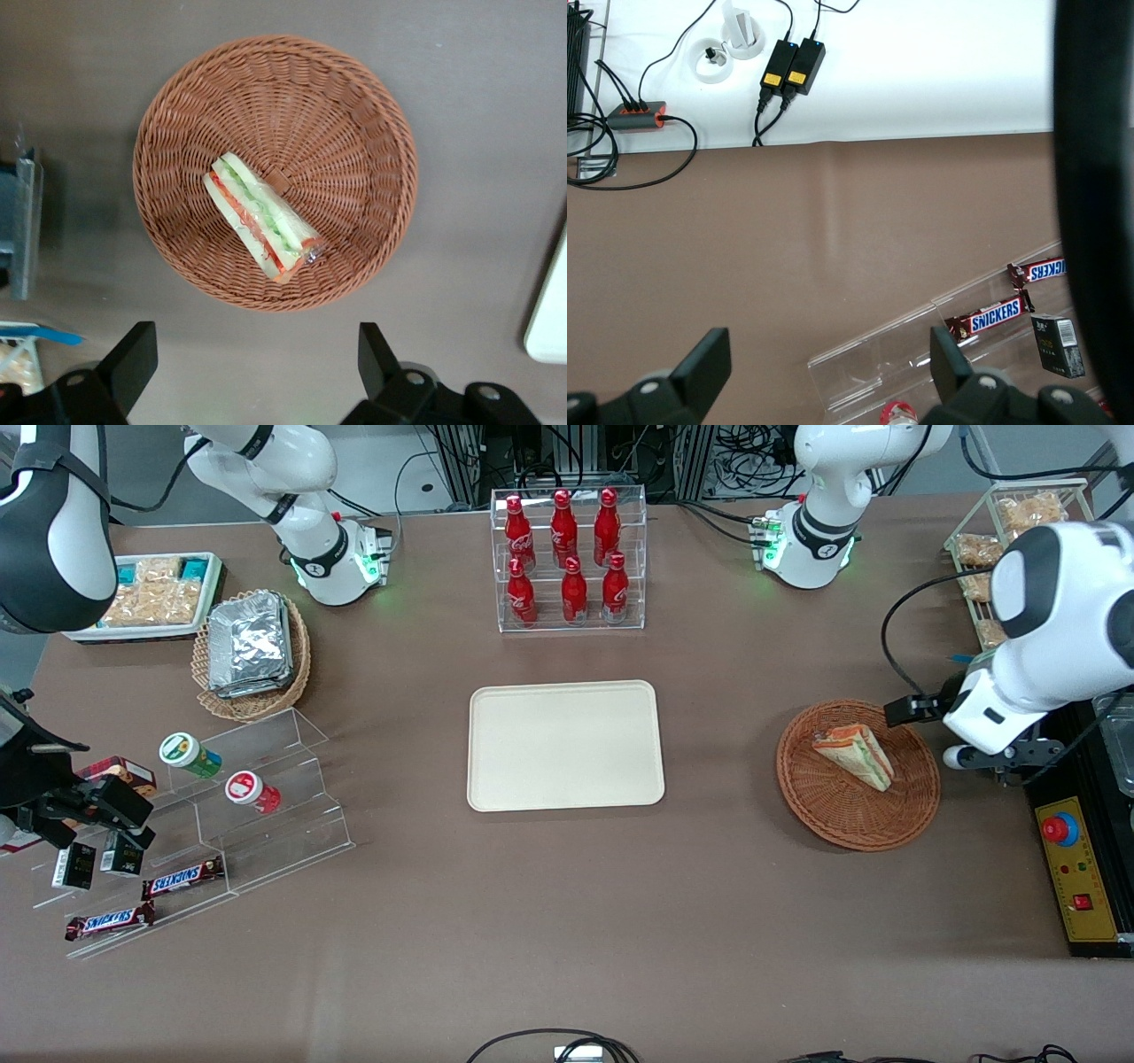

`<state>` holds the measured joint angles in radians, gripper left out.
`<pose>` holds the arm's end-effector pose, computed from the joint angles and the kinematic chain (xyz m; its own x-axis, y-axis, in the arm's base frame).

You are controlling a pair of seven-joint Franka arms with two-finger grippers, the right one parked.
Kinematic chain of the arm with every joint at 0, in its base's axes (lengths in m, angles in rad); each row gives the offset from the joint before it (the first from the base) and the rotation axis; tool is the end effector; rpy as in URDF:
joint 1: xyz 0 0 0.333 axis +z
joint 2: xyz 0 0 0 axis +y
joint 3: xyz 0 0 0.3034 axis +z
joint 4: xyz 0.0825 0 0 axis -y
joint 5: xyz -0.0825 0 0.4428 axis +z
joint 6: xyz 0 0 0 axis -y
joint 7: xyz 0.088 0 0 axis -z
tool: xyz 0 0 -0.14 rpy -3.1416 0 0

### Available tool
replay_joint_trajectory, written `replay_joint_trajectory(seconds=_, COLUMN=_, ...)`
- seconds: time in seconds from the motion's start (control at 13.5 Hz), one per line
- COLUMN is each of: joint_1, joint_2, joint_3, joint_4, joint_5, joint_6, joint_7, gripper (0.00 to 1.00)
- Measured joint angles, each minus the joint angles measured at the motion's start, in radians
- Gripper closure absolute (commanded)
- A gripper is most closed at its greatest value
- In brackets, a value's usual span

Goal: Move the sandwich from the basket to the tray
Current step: 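Move the left gripper over the sandwich in the wicker basket, then lower the left gripper and close it on the sandwich wedge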

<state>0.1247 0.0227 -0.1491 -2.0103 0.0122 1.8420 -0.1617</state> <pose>0.5822 -0.0127 0.3568 0.9735 0.1335 -0.1859 0.1286 -0.9910 -0.0380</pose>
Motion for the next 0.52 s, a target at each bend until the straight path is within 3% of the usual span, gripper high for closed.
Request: replay_joint_trajectory(seconds=0.52, joint_1=0.0, joint_2=-0.005, joint_3=0.0, joint_4=-0.164, joint_5=0.0, joint_6=0.17, joint_7=-0.33, gripper=0.0)
